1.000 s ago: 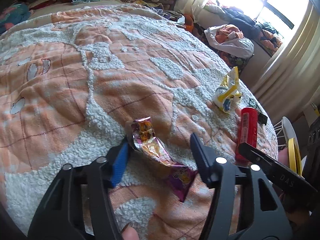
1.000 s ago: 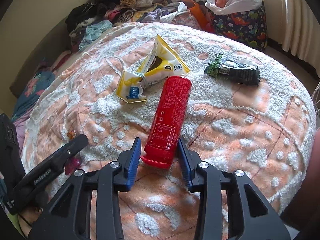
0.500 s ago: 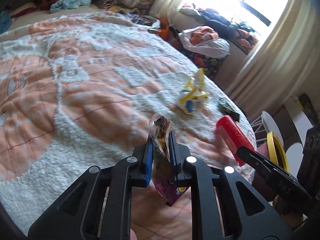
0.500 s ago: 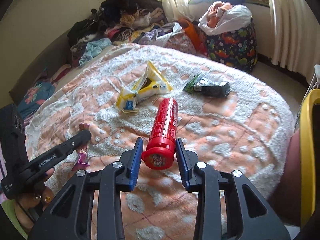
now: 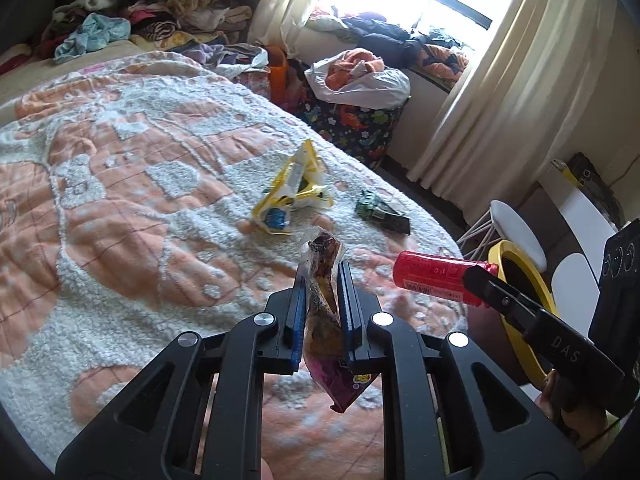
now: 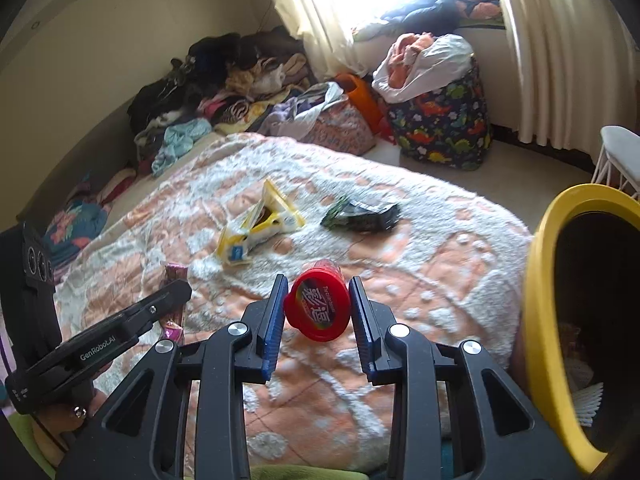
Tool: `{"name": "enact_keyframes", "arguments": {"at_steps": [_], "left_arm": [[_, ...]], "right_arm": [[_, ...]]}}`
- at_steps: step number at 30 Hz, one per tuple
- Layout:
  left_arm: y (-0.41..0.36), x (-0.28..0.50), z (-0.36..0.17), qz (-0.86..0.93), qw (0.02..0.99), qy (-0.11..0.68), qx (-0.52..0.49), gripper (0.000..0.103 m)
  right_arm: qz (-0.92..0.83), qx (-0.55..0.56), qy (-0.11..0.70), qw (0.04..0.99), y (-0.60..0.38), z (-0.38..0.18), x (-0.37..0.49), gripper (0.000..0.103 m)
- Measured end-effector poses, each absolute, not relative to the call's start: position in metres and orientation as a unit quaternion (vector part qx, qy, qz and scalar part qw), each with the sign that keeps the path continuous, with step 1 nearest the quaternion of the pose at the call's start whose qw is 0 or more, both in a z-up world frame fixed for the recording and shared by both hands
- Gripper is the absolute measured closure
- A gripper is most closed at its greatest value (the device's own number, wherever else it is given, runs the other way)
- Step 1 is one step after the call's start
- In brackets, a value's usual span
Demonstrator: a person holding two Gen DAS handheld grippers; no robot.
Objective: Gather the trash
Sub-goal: 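Lift the wrapper and red tube and carry them over the yellow-rimmed bin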
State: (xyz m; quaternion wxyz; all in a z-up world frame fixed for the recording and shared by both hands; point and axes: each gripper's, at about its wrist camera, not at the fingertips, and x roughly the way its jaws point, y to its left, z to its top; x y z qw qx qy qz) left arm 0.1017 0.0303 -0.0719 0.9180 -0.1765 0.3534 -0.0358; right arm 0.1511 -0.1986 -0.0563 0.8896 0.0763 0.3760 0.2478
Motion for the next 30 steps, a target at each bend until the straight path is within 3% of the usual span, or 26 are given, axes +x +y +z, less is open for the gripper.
{"name": "enact_keyframes", "arguments": {"at_steps": [30], "left_arm": [[-0.071, 0.112, -0.044, -0.133, 0.923, 0.344, -0.111, 0.093]], "right_arm": [[0.157, 0.173, 0.322, 0.918, -0.327, -0.016, 0.152, 0.074]]}}
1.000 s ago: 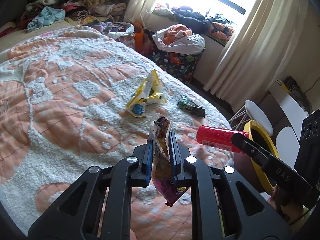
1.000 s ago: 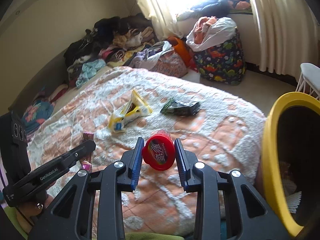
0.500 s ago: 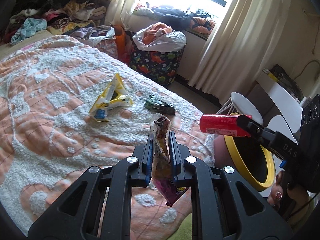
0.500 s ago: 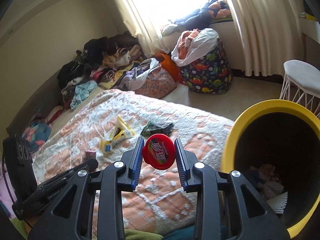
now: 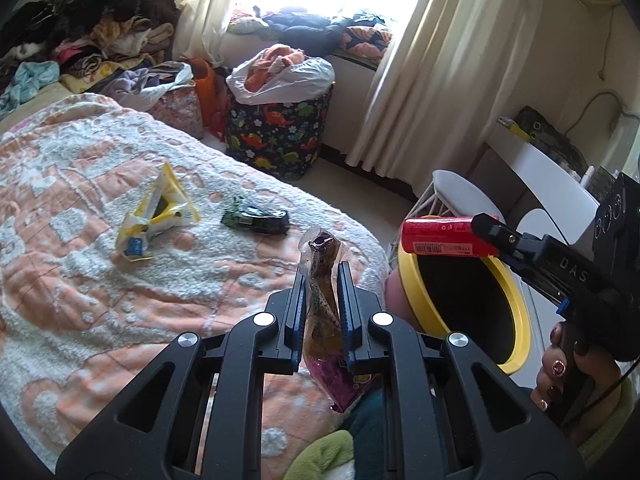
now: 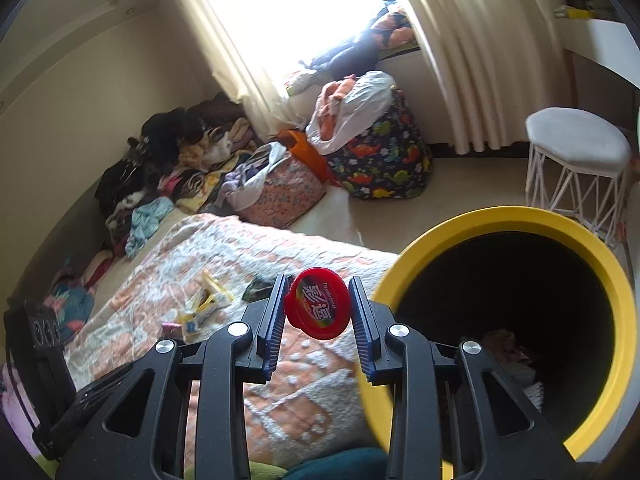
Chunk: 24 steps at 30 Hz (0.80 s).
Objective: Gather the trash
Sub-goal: 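Lift the wrapper and red tube and carry them over the yellow-rimmed bin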
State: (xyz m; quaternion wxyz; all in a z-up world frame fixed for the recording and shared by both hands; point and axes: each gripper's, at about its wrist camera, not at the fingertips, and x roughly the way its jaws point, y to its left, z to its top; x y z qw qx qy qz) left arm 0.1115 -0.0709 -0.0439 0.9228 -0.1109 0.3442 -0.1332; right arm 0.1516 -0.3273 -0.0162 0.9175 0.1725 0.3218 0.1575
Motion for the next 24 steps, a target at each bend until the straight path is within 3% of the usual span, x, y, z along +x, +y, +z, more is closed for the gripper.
{"name": "enact_keyframes", "arguments": {"at_steps": [24], "left_arm": [[-0.166, 0.114, -0.047, -0.230, 0.906, 0.353, -0.046, 0.093]], "right_arm": [[0.031, 0.231, 0.313, 0.921, -0.428, -0.034, 0.151, 0.074]]}}
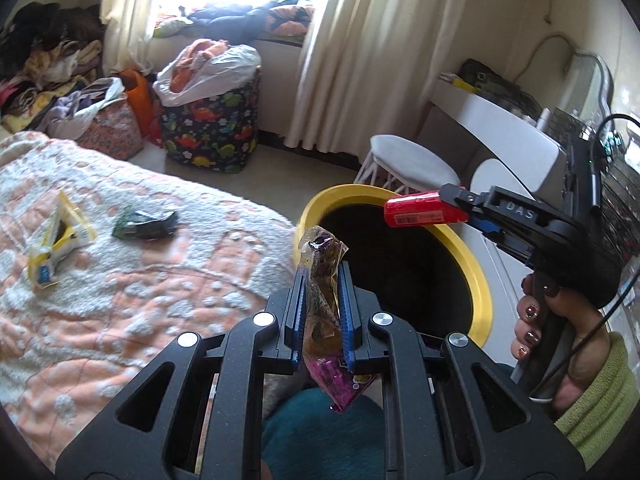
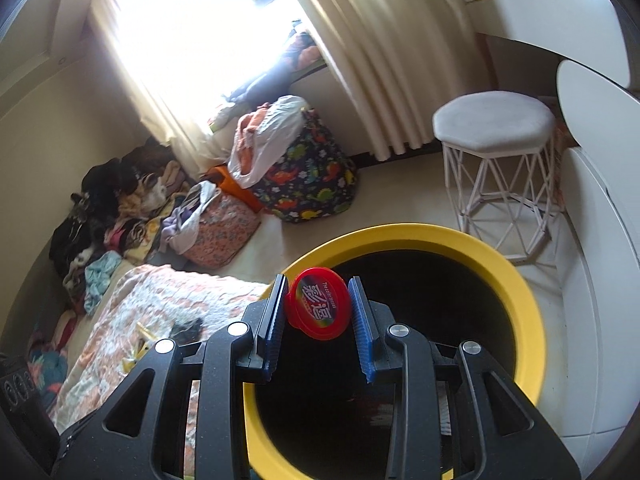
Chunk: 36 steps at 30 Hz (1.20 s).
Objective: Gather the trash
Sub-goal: 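Lift the wrapper and red tube and carry them over the yellow-rimmed bin, then open both tools to drop the wrapper and red tube into the bin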
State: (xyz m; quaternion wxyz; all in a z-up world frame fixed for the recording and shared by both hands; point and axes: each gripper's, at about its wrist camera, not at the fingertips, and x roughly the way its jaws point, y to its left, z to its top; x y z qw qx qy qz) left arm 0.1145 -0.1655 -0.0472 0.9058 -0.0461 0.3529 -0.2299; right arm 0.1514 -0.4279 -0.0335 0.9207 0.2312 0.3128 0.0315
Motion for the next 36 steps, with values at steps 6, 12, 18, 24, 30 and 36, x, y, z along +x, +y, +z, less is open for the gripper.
{"name": "enact_keyframes", "arguments": {"at_steps": [6, 12, 18, 24, 30, 36], "left_arm": [[-0.187, 0.121, -0.051, -0.247, 0.900, 0.358, -0.035, 0.093], [-0.208, 0.126, -0.055, -0.264, 0.893, 0.363, -0.019, 0.093], [-0.225, 0.134, -0.064, -0.282, 0.884, 0.374, -0.008, 0.093], [-0.239, 0.142, -0.074, -0.292, 0.875, 0.387, 0.001, 0.093], [-0.250, 0.149, -0.081, -0.298, 0.869, 0.395, 0.008, 0.093], [-0.259, 0.153, -0.087, -0.306, 0.862, 0.405, 0.015, 0.093]], "right_arm": [[0.010, 0.242, 0.314, 0.918, -0.445, -0.039, 0.148, 0.074], [-0.005, 0.253, 0.322, 0.912, -0.456, -0.048, 0.147, 0.074], [-0.014, 0.265, 0.326, 0.908, -0.466, -0.052, 0.148, 0.073], [-0.020, 0.269, 0.329, 0.905, -0.470, -0.055, 0.147, 0.073], [-0.027, 0.269, 0.327, 0.906, -0.471, -0.054, 0.146, 0.073], [-0.028, 0.272, 0.329, 0.904, -0.473, -0.055, 0.147, 0.073]]}}
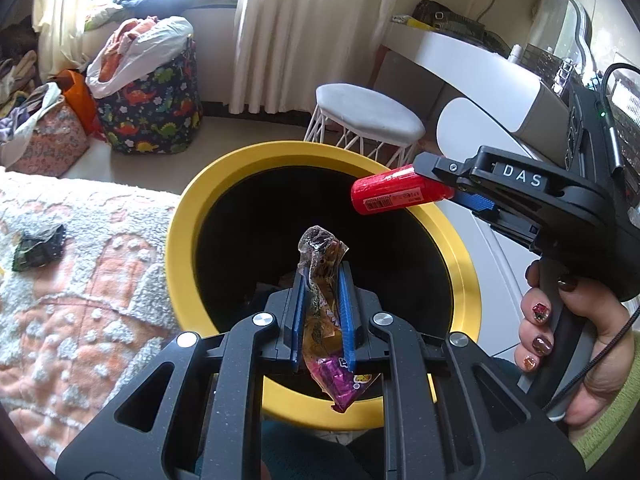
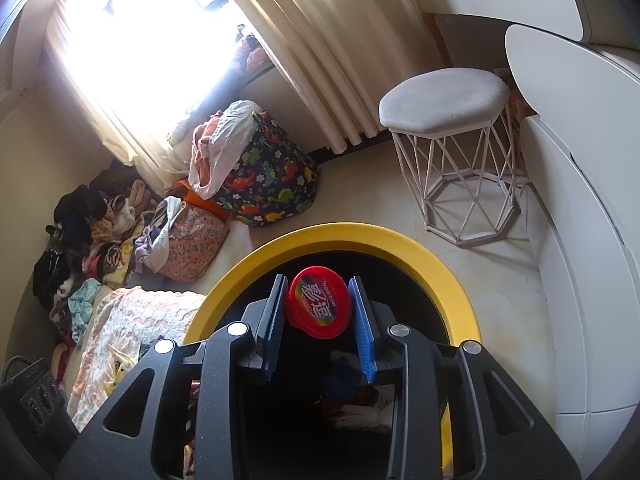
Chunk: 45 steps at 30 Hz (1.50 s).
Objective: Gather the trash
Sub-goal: 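Open both tools to drop the wrapper and red tube into the bin, then move both open tools back over the yellow packet and dark wrapper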
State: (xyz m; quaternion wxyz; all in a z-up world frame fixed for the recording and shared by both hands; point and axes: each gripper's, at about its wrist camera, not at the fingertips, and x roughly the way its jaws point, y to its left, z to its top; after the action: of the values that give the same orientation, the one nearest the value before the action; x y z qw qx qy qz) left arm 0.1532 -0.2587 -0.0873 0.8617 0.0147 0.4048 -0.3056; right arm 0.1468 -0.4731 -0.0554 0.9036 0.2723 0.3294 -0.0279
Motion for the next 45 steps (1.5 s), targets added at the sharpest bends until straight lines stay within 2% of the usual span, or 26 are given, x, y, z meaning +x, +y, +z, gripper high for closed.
{"name": "enact_keyframes", "arguments": {"at_steps": [7, 9, 10, 11, 16, 18, 20, 24, 29, 45], "left_arm": [[-0.265, 0.160, -0.099, -0.306, 0.854, 0.419, 0.026, 0.092], [-0.264, 0.161, -0.101, -0.307, 0.852, 0.424, 0.027, 0.085], [-0.263, 0.160, -0.101, -0.305, 0.852, 0.424, 0.027, 0.078], [-0.262, 0.160, -0.101, -0.303, 0.853, 0.425, 0.026, 0.065], [-0.249, 0.159, -0.096, -0.288, 0.861, 0.418, 0.005, 0.030], [-0.242, 0.157, -0.092, -0.280, 0.867, 0.412, -0.001, 0.024], [-0.236, 0.155, -0.088, -0.269, 0.873, 0.406, -0.004, 0.014], [-0.220, 0.151, -0.080, -0.246, 0.886, 0.394, -0.012, 0.011], [-0.194, 0.150, -0.069, -0.209, 0.903, 0.375, -0.018, 0.011], [-0.087, 0.160, -0.052, -0.099, 0.931, 0.342, -0.077, 0.011]], "right_arm": [[-0.032, 0.275, 0.334, 0.901, -0.472, -0.056, 0.146, 0.069], [-0.035, 0.276, 0.333, 0.901, -0.472, -0.056, 0.145, 0.062], [-0.035, 0.276, 0.332, 0.901, -0.471, -0.055, 0.145, 0.059], [-0.035, 0.276, 0.331, 0.902, -0.471, -0.055, 0.145, 0.057], [-0.033, 0.269, 0.332, 0.903, -0.469, -0.055, 0.146, 0.052], [-0.029, 0.267, 0.331, 0.905, -0.467, -0.054, 0.147, 0.049], [-0.025, 0.263, 0.328, 0.907, -0.464, -0.052, 0.147, 0.044], [-0.013, 0.248, 0.325, 0.912, -0.455, -0.048, 0.149, 0.034], [0.014, 0.223, 0.321, 0.921, -0.435, -0.041, 0.151, 0.030], [0.117, 0.126, 0.327, 0.929, -0.340, -0.024, 0.163, 0.028]]}}
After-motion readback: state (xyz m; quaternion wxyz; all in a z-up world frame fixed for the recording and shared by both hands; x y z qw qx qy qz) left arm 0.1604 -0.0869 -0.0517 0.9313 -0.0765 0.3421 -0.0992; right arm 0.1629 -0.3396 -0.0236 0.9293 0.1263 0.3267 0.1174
